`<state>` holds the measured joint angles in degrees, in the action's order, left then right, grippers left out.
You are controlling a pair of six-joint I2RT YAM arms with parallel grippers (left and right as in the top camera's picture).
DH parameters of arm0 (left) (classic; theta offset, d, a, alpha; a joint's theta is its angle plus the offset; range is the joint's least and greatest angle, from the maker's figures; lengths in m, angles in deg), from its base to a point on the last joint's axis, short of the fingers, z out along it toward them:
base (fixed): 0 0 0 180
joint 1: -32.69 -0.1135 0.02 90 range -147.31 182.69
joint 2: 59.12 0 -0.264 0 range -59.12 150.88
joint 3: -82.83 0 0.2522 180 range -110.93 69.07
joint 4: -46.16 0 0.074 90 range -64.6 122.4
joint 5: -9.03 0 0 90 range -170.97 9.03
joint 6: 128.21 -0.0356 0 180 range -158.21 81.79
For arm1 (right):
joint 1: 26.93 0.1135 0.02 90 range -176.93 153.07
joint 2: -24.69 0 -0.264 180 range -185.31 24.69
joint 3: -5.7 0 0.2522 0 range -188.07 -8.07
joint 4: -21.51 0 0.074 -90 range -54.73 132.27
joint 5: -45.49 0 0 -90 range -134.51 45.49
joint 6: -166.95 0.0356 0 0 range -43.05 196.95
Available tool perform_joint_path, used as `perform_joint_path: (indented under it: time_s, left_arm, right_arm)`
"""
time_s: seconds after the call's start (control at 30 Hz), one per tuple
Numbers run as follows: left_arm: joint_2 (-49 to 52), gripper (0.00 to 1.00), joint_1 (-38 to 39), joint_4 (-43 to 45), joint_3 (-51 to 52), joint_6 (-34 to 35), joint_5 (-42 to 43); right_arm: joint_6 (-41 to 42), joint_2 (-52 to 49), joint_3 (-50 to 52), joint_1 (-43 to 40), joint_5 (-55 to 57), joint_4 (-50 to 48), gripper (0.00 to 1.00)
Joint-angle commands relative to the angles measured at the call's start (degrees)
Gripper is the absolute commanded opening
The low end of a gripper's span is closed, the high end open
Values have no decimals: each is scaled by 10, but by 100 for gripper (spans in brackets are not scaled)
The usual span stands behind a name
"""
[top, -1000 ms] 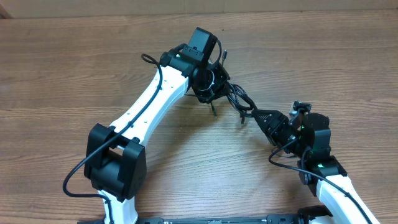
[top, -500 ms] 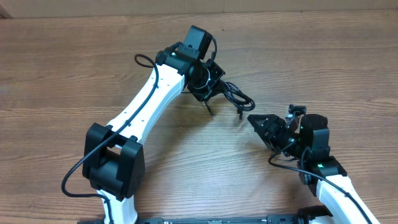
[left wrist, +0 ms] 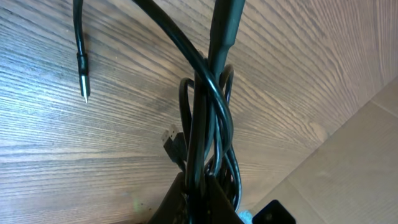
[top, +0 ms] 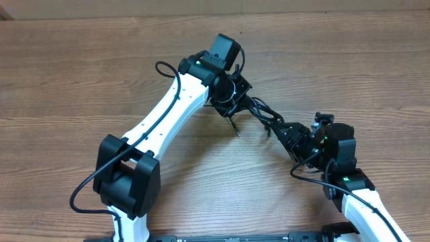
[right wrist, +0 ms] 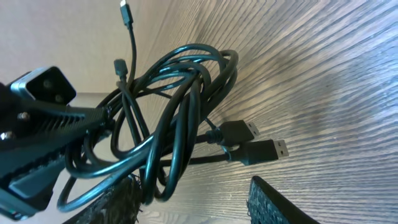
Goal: Untangle cables
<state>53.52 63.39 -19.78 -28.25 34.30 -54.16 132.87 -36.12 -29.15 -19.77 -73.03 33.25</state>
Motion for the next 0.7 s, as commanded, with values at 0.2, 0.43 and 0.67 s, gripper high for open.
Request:
perform_joint_path:
  time_s: [0.2, 0.43, 0.67]
  left_arm:
    - [2, 4, 16, -5, 1, -25, 46]
    - [2, 4, 17, -5, 1, -81, 94]
    - [2, 4, 17, -12, 1, -102, 141]
  right_arm:
    - [23, 2, -3, 0, 38, -6, 50]
    - [58, 2, -3, 0, 94, -4, 42]
    - [75, 3, -3, 0, 126, -4, 38]
